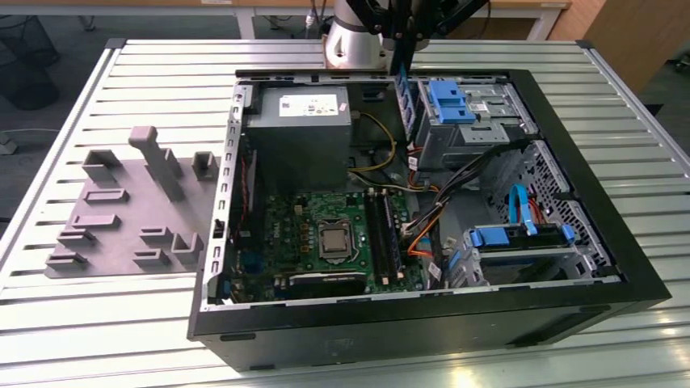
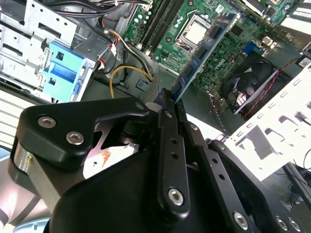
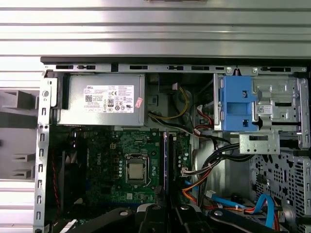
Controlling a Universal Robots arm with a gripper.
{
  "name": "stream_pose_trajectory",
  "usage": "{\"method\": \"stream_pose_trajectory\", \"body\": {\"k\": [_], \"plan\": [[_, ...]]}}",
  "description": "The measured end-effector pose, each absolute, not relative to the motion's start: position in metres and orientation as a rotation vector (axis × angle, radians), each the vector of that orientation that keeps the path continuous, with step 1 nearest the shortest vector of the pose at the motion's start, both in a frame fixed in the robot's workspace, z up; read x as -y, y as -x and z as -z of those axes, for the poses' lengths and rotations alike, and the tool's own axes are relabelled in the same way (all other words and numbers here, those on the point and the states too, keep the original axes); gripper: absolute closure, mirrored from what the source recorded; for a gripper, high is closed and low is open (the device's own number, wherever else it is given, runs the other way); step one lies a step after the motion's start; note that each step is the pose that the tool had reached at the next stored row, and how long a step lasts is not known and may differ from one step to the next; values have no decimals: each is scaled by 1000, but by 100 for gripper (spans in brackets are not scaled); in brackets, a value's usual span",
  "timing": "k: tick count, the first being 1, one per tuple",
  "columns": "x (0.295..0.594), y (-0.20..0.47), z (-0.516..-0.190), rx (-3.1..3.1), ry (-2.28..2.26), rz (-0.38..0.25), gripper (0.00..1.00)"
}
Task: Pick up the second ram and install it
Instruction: 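Insert the second ram into the second slot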
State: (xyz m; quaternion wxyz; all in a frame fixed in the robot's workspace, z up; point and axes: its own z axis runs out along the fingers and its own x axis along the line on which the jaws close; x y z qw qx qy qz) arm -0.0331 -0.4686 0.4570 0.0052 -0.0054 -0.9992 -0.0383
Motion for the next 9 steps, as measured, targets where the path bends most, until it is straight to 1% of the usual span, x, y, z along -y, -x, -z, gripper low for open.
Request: {"method": "stream_pose_trajectory", "body": {"k": [9], "plan": [[469,33,-456,3129,17,120,86]]}}
